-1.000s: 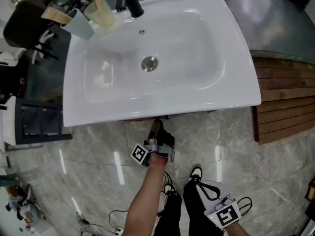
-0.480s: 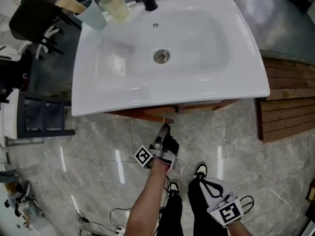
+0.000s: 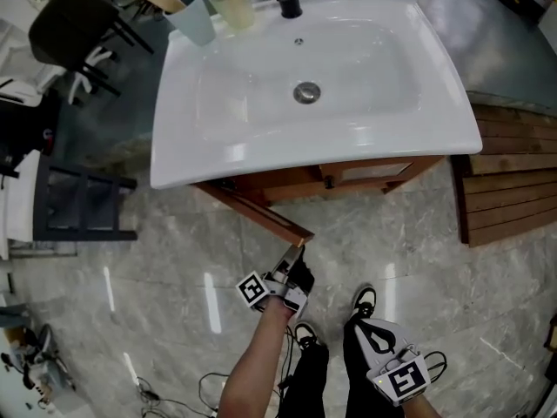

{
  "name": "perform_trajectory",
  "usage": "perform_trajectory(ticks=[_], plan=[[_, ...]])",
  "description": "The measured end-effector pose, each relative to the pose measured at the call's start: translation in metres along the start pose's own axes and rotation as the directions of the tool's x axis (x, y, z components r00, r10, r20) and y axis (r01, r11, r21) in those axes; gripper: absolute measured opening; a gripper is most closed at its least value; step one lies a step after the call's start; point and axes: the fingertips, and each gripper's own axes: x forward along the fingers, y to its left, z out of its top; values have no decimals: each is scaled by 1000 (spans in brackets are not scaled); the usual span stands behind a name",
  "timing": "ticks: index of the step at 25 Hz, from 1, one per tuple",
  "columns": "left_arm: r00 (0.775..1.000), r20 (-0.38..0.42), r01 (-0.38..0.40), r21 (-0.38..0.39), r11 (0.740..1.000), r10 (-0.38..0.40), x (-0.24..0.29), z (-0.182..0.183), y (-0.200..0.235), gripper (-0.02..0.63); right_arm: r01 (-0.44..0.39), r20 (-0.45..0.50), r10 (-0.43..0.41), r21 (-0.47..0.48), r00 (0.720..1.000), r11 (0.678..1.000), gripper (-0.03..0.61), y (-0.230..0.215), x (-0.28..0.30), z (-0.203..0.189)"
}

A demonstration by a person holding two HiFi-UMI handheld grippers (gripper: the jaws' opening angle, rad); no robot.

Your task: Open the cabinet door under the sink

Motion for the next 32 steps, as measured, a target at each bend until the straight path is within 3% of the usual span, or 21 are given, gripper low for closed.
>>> perform_trajectory(ticks=[6,11,16,22,27,32], plan=[[993,-114,-22,17,1000,23,-54,9,3,101,7,-17,-7,-13,1000,1000,2,37,8,-7],[986,-158,-42,46,998,49,-110,34,4,103,10,-31,-10,-9,999,1000,2,58,15,-10],[944,-302,-99,116,988,130,-128,47,2,103,1,-8,-1,-1,1000,1000,2,82,29,-2],[973,-197,-98,110,989,118,-171,94,-6,103,-29,-2,28,-31,1000,999,2,100,38,10],[960,-227,-126,179,976,166,-180,112,-10,102,-33,-37,32,-27,999,999,2,108,41,-4],[984,-105,-122,185,975,143,-186,117,-12,109,-53,-17,52,-27,998,998,2,125,45,1]])
